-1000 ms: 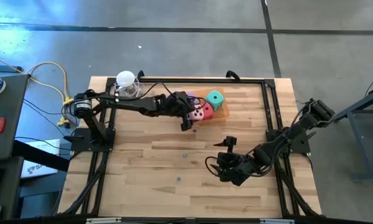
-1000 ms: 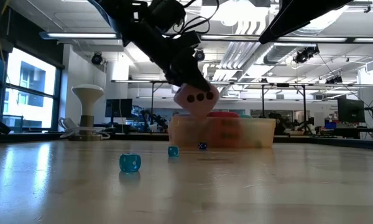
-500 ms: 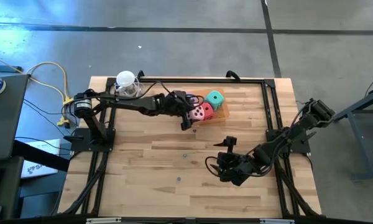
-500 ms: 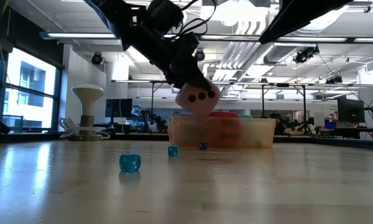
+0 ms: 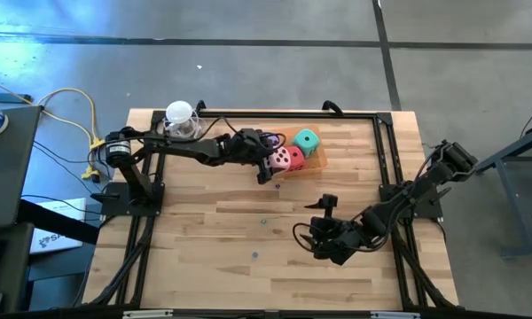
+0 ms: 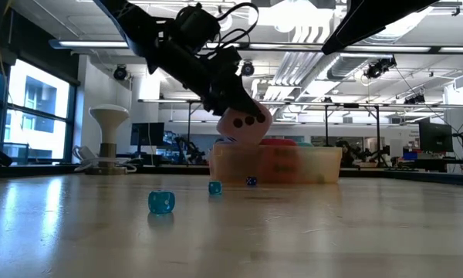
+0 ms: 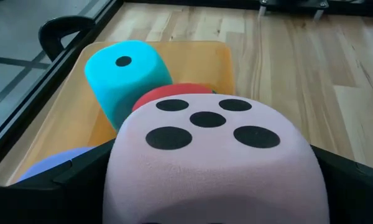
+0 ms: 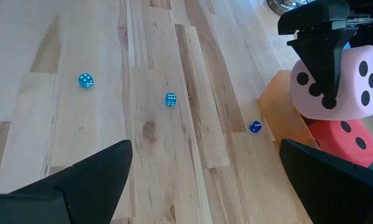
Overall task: Pick & Place Dice
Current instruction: Put the large pink dice into the orange container
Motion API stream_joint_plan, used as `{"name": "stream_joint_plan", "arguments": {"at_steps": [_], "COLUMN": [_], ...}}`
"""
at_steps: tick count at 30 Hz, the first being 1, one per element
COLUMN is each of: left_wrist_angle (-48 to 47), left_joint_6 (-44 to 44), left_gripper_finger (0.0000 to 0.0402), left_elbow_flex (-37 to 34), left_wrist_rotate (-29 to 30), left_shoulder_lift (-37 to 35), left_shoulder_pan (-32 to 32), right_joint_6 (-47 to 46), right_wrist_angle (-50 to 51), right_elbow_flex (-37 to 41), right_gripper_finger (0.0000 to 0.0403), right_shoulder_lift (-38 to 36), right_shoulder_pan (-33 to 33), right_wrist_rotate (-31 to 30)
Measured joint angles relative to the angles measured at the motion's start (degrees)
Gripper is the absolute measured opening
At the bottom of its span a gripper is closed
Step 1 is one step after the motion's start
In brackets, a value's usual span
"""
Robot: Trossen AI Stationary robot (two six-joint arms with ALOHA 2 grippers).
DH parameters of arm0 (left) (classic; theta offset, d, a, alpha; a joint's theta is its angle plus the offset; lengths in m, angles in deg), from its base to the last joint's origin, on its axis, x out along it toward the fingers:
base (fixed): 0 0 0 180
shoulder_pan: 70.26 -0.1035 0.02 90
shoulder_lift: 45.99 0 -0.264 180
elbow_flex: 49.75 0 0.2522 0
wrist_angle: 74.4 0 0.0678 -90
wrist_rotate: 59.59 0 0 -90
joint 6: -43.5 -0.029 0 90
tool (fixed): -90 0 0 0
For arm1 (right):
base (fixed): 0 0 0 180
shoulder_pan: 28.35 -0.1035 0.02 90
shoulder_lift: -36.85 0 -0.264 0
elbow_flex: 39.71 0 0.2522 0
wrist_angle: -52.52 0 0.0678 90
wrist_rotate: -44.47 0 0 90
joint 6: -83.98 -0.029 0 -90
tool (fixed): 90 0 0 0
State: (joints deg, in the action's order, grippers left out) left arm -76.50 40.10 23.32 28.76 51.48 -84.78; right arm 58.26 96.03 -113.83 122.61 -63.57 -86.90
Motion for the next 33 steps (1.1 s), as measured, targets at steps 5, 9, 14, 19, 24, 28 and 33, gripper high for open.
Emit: {"name": "stream_joint_plan", "arguments": {"at_steps": [5, 9, 14, 19, 24, 28, 33], "left_wrist_angle": [0.0, 0.3, 0.1, 0.3, 0.6, 3.4, 5.5], "left_joint_6": [0.3, 0.3, 0.8, 0.9, 0.4, 0.9, 1.7], "left_gripper_finger": [0.0398, 0.0398, 0.0398, 0.0398, 0.0398, 0.0398, 0.0398], "left_elbow_flex": [0.0, -0.4, -0.5, -0.5, -0.5, -0.5, -0.5], "left_wrist_rotate": [0.0, 0.0, -0.2, -0.1, -0.3, -4.0, -3.9], "left_shoulder_lift": [0.0, 0.0, 0.0, 0.0, 0.0, 0.1, 0.1], "left_shoulder_pan": [0.0, -0.3, -1.0, -1.1, -1.1, -1.1, -0.5], "right_joint_6": [-0.1, -0.1, -0.1, -0.1, -0.1, -0.1, 0.0], "right_wrist_angle": [0.0, 0.0, 0.0, 0.0, 0.0, 0.0, 0.0], "right_elbow_flex": [0.0, 0.0, 0.0, 0.0, 0.0, 0.0, 0.0], "right_gripper_finger": [0.04, 0.04, 0.04, 0.04, 0.04, 0.04, 0.04], "right_shoulder_lift": [0.0, 0.0, 0.0, 0.0, 0.0, 0.0, 0.0], "right_shoulder_pan": [0.0, 0.0, 0.0, 0.0, 0.0, 0.0, 0.0], "right_wrist_rotate": [0.0, 0.0, 0.0, 0.0, 0.1, 1.0, 1.2]}}
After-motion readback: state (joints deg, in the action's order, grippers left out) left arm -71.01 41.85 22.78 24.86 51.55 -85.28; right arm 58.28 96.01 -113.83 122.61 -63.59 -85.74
